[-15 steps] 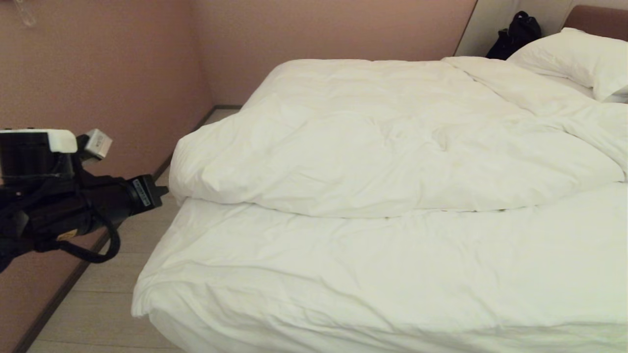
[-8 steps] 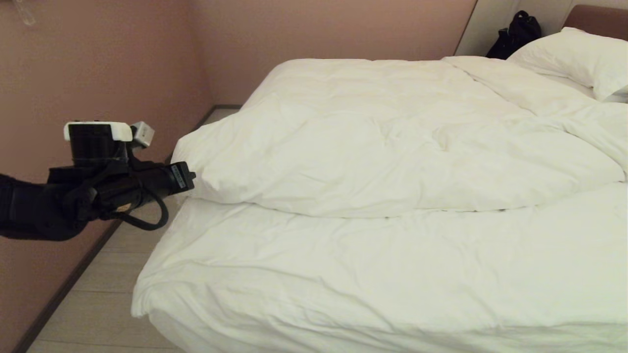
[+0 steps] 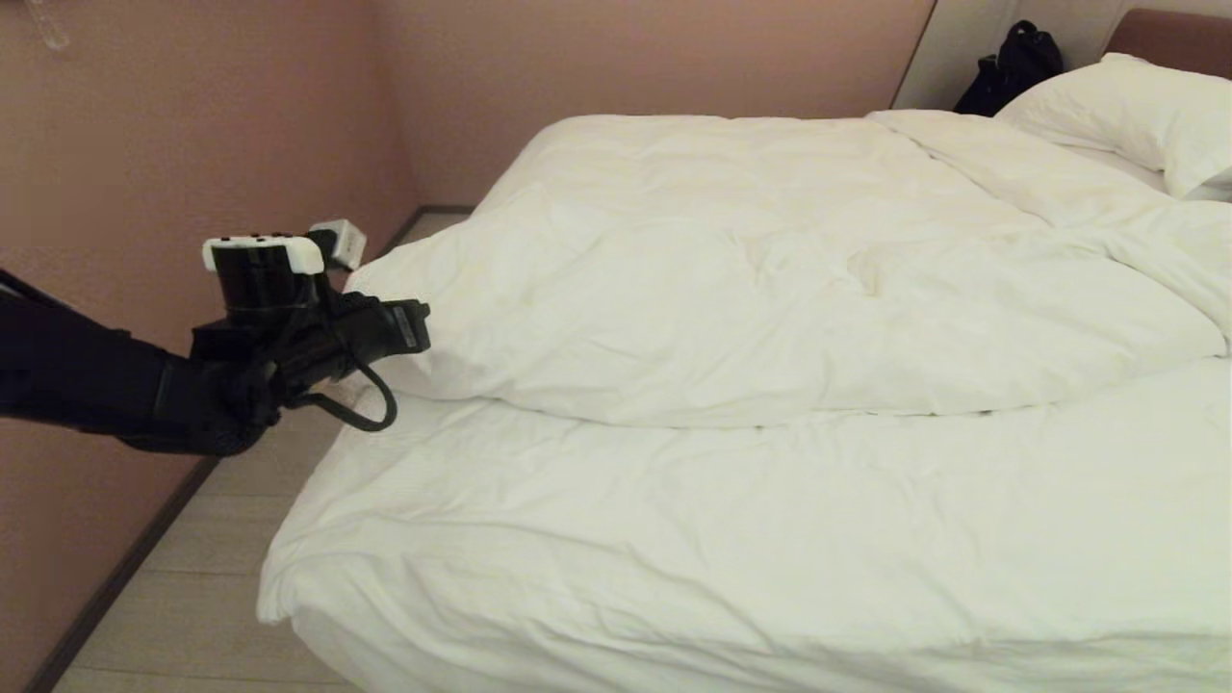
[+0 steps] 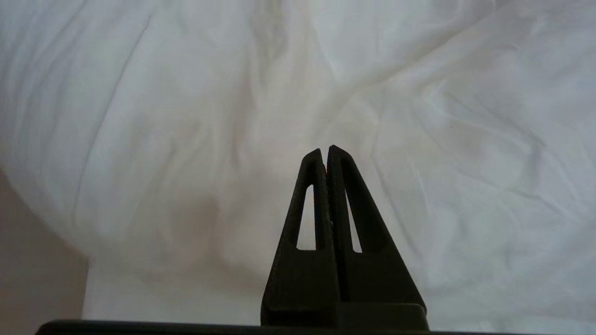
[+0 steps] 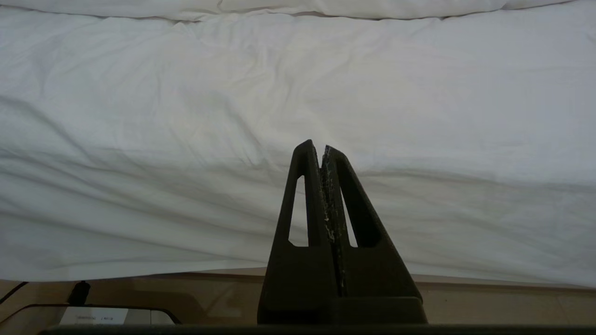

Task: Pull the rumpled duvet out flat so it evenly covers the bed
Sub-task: Hold the folded corner of the quilt

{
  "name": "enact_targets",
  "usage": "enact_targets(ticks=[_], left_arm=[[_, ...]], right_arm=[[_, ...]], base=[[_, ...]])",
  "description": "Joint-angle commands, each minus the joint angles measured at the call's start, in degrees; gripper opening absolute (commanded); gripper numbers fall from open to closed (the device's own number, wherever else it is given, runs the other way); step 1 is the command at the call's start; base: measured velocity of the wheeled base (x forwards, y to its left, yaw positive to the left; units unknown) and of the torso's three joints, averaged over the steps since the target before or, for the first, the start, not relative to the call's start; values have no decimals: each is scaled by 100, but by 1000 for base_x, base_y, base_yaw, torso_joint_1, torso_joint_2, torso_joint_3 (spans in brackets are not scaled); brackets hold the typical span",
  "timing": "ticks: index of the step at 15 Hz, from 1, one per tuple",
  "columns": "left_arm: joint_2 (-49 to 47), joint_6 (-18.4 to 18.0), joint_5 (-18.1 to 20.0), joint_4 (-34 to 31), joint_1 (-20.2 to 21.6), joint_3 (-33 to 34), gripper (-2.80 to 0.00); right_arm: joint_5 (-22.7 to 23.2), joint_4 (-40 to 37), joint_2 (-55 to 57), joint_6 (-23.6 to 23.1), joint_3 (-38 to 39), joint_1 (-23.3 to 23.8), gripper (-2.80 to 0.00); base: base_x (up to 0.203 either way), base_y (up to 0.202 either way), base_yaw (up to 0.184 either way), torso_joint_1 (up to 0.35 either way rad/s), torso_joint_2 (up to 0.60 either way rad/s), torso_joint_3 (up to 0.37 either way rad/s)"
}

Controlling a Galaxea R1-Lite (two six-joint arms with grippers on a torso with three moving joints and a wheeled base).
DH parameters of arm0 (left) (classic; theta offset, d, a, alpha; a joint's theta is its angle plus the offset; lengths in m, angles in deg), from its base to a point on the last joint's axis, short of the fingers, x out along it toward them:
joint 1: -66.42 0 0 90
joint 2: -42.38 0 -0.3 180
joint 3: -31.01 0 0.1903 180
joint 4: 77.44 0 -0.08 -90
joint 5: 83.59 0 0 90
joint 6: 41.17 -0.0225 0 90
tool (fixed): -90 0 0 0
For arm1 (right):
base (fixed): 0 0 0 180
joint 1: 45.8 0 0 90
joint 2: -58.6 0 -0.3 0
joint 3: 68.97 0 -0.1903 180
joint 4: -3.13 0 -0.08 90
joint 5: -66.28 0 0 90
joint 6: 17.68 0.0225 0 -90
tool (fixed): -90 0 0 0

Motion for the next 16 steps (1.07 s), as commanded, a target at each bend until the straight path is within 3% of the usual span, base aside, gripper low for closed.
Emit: enact_targets(ticks=[1,3,9,11,16], left_arm=[[-465,-245,-11,565,-91,-49,-280],[-580,-420,-2,626,-245,-215,-280],[-366,-370,-5,204,-341,-434,-280],[-190,-175,-3,-274,-341,-630,-280],[-253,-66,10,-2505,-367,-2119,-280]], right_arm=[[2,-2,7,-4,0,-2,-280],[2,-2,7,-4,0,-2,-280],[2,-2,7,-4,0,-2,-280],[2,-2,7,-4,0,-2,-280],[2,-2,7,-4,0,-2,-280]], base=[[0,0,0,0,0,0],[0,0,0,0,0,0],[0,0,0,0,0,0],[0,0,0,0,0,0],[0,0,0,0,0,0]])
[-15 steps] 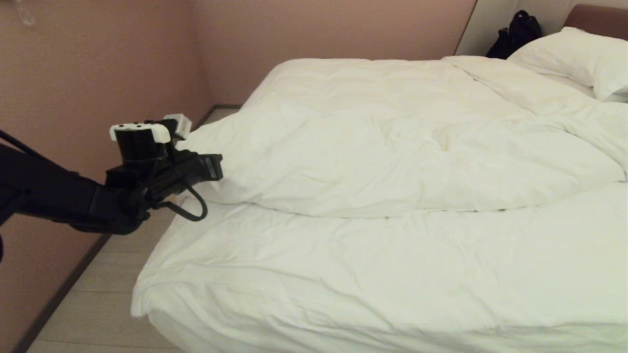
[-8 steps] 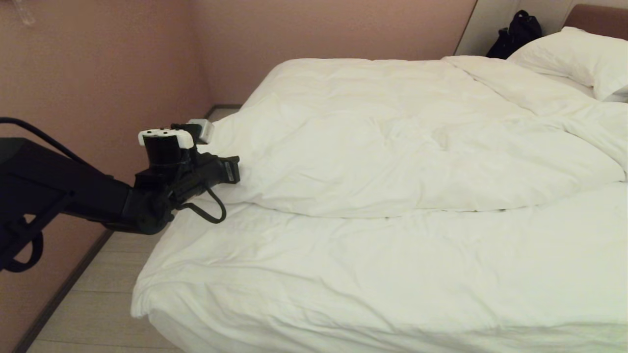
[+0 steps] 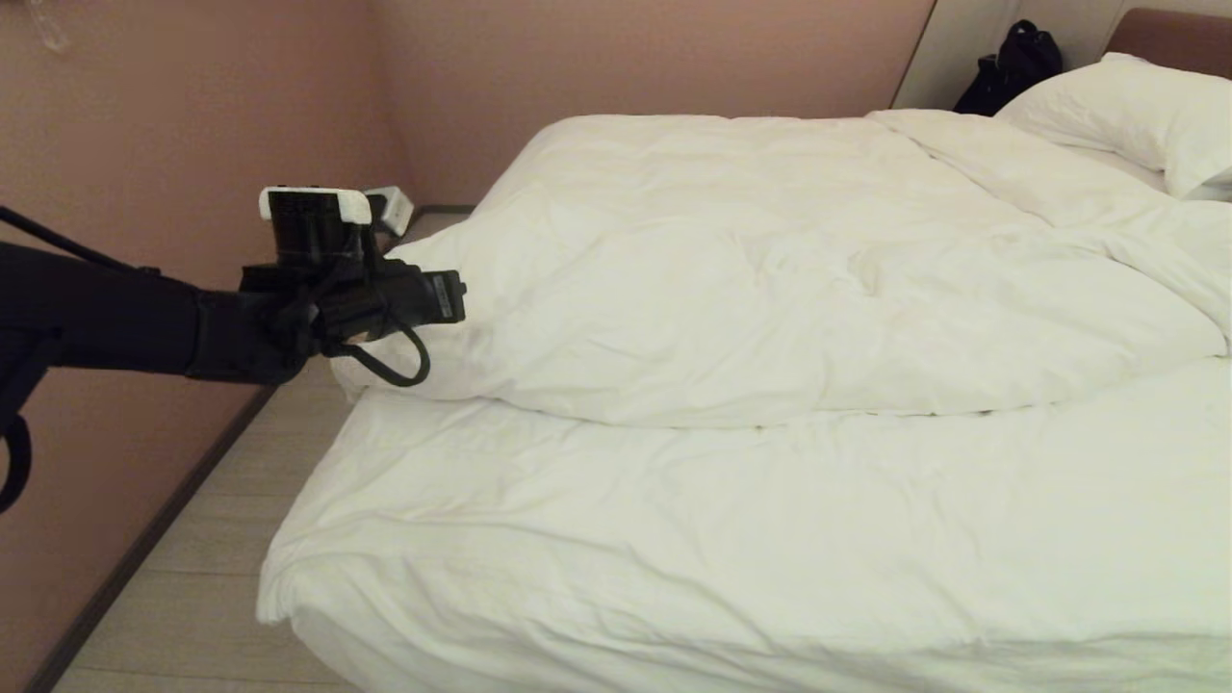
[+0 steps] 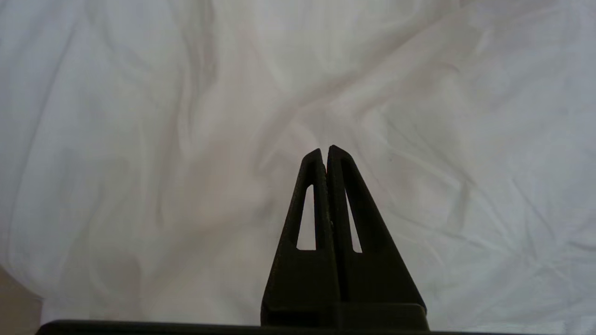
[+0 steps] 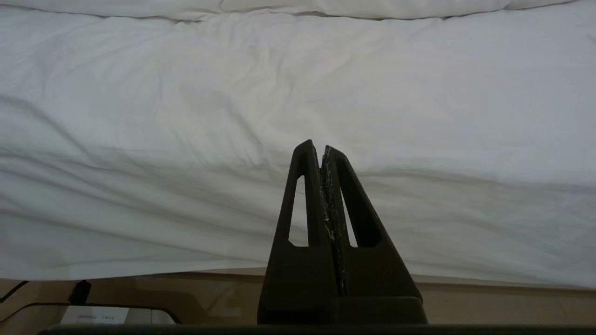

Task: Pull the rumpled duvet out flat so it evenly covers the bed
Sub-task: Hold the folded corner of the quilt

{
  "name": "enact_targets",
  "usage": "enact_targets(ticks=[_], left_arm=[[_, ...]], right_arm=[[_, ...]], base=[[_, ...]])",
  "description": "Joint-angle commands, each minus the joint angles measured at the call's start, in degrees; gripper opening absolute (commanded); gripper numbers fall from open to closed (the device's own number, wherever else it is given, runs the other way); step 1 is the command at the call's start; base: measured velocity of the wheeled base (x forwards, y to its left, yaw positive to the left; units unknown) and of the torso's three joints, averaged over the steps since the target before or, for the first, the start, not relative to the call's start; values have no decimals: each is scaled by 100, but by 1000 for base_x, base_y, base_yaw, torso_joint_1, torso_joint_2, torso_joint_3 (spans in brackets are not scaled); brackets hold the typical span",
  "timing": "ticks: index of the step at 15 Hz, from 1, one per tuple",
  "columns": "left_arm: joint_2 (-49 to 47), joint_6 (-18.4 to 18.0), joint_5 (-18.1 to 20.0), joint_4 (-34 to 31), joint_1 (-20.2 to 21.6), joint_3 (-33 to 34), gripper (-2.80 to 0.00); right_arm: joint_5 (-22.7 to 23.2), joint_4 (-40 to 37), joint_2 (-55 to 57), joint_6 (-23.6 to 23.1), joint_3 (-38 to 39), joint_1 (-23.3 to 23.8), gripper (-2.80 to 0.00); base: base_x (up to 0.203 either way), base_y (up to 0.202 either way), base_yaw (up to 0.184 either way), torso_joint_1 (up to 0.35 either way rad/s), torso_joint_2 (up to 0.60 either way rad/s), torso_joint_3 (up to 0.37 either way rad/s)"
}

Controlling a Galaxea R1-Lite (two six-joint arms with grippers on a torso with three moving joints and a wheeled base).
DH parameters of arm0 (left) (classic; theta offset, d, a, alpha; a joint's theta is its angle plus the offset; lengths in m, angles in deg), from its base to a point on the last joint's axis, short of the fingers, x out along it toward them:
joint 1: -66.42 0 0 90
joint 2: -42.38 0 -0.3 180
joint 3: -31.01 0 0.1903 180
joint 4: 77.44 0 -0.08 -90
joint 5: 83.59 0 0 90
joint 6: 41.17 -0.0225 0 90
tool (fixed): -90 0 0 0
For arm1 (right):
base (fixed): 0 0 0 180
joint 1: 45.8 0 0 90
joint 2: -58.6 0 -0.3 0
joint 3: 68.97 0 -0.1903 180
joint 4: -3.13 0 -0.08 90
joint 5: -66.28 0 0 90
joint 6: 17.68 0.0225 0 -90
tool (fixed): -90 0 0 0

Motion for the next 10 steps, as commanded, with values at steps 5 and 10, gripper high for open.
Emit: enact_targets(ticks=[5,10], left_arm=[[-349,-1,22,-2373,-125,-1893,-280],[-756,-26,24,-2913,-255,-2593,-280]], right_arm=[[2,-2,7,-3,0,-2,-280],[2,-2,7,-3,0,-2,-280]], base=[[0,0,0,0,0,0],[0,0,0,0,0,0]])
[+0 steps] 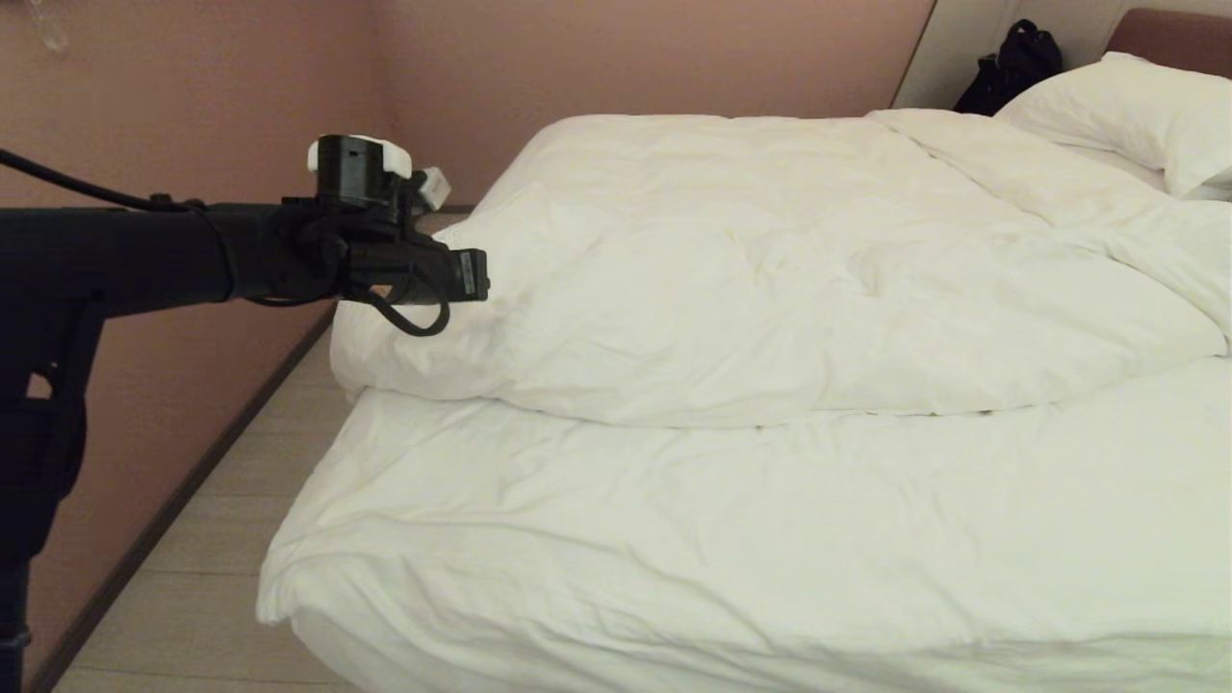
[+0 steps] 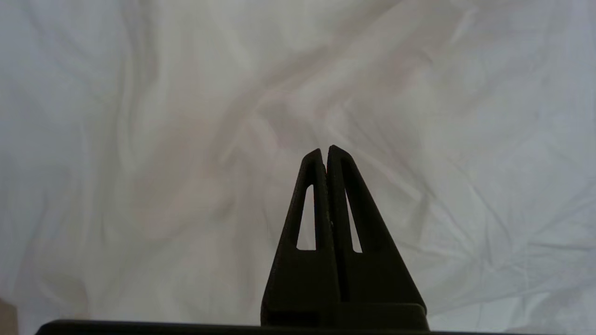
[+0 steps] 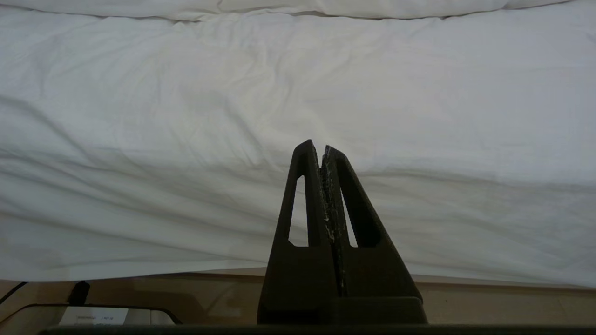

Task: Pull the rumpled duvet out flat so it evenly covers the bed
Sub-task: Hold the folded corner of the quilt

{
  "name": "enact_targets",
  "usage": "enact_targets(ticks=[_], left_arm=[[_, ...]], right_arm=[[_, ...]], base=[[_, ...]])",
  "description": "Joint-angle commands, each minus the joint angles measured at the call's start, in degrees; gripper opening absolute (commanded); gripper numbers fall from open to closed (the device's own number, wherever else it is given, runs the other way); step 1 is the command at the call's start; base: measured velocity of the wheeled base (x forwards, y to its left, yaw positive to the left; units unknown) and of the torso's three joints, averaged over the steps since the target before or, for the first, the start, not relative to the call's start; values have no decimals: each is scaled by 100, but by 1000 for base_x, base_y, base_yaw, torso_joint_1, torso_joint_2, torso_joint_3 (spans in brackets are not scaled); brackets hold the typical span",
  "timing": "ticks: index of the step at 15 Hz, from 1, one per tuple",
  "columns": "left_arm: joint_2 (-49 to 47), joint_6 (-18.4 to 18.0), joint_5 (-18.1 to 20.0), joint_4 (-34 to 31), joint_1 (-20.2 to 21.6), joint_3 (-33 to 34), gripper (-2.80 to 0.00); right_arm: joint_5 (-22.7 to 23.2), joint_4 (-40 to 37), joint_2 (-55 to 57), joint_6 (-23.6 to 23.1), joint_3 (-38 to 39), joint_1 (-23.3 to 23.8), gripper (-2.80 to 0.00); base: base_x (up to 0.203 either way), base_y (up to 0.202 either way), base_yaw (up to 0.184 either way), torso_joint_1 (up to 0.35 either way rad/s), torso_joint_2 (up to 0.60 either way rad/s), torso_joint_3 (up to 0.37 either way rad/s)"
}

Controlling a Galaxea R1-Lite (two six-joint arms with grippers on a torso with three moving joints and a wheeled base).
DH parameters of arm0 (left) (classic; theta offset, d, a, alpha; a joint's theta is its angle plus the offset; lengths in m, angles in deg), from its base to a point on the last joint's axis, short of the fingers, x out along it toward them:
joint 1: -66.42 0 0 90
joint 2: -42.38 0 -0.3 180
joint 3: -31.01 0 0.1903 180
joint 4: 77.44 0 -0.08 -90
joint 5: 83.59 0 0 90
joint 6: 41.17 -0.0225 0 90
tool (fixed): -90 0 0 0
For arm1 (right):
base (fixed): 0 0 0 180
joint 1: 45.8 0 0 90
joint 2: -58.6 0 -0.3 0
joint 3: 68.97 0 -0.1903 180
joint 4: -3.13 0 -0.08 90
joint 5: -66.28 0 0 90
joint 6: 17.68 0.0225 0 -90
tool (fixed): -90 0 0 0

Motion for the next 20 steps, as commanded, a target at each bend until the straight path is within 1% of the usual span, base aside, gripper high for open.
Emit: enact_targets(ticks=[1,2,3,6,7,12,13,15,20], left_arm=[[-150,-16,0,-19,-13,-104,-280],[-180,-67,-8,-18,-10,-136,-280],[-200,-205,7,4,-10,-172,-280],[-209,-223,-2,-13,-10,-137,-280],[-263,-225,-2,9,-15,-156,0],[-339,-218,14,13,-28,-131,0],[-388,-213,-4,12,-126,-107,0],[-464,-232,-37,5,-195,-85,0],[-750,-246,-38,15,-298,-136,0]], right_arm=[[2,-2,7,-3,0,-2,-280],[2,-2,7,-3,0,-2,-280],[2,-2,7,-3,0,-2,-280],[2,-2,7,-3,0,-2,-280],[2,-2,7,-3,0,-2,-280],[2,-2,7,-3,0,-2,-280],[2,-2,7,-3,0,-2,-280],[2,-2,7,-3,0,-2,-280],[2,-2,7,-3,0,-2,-280]], base=[[0,0,0,0,0,0],[0,0,0,0,0,0],[0,0,0,0,0,0],[0,0,0,0,0,0],[0,0,0,0,0,0],[0,0,0,0,0,0],[0,0,0,0,0,0],[0,0,0,0,0,0],[0,0,0,0,0,0]])
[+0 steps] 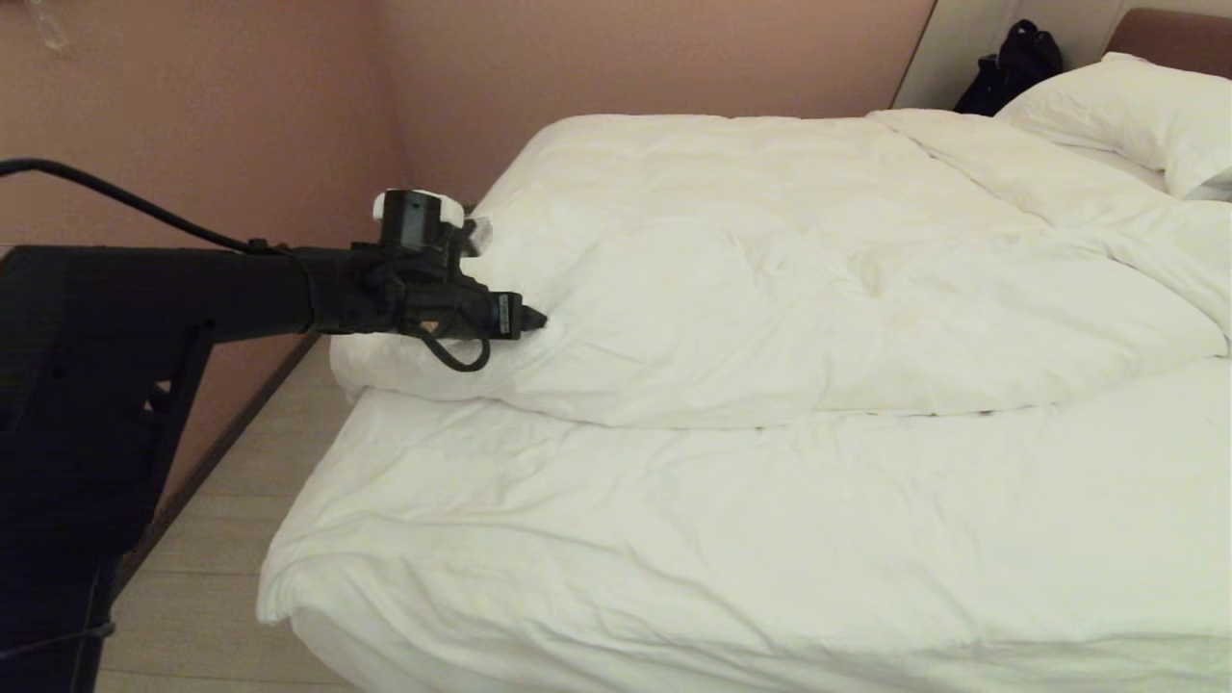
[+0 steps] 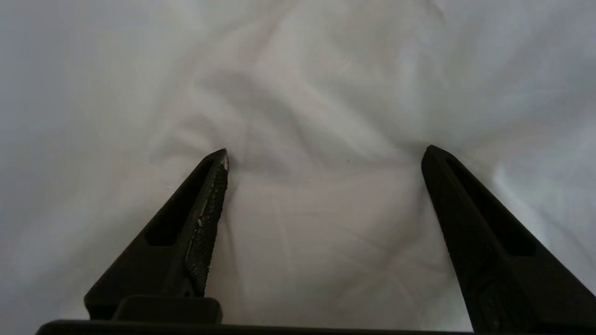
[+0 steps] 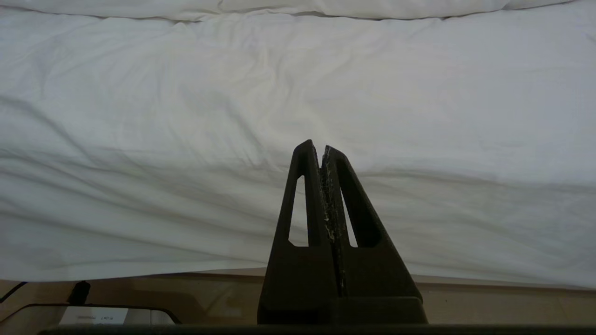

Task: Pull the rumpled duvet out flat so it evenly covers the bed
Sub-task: Hold the folded corner of the quilt

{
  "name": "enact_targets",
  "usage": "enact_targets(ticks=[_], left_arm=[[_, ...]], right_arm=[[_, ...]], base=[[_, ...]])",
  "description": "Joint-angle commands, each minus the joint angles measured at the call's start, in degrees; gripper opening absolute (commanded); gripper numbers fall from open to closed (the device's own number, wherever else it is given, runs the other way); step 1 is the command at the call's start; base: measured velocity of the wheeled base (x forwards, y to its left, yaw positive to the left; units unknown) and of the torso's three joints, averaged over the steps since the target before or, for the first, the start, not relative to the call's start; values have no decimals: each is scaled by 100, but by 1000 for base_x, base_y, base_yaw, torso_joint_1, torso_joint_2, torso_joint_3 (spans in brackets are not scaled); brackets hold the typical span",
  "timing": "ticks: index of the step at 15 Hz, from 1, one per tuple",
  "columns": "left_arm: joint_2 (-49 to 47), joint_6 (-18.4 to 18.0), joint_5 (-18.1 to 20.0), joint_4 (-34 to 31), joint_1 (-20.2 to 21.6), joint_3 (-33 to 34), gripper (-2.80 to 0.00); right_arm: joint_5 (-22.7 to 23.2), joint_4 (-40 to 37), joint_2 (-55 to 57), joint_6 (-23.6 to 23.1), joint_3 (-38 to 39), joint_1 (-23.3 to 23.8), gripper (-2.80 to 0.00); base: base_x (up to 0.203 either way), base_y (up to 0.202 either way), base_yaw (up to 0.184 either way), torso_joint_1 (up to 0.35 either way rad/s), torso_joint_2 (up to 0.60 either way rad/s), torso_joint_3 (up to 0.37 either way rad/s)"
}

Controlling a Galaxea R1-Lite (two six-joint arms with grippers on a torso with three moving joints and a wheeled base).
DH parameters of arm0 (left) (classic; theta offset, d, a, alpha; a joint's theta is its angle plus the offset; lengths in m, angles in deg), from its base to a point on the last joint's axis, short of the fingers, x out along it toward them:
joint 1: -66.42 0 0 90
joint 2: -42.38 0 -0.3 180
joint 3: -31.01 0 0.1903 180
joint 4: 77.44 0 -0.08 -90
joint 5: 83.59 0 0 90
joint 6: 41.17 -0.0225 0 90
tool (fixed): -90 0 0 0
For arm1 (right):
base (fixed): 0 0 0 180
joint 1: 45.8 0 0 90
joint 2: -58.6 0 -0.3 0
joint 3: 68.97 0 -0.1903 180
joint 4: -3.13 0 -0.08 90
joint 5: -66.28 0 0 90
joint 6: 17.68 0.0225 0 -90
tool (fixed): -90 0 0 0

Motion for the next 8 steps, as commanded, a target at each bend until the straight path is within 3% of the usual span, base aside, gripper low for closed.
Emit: enact_targets(ticks=[1,8], left_arm=[[-239,-6,3,1,-44,-50,0],[-524,-17,-8,2,-146,-69,0]], right_arm=[[2,0,7,-3,0,-2,-280],[2,0,7,-3,0,-2,-280]], base=[[0,0,0,0,0,0],[0,0,0,0,0,0]])
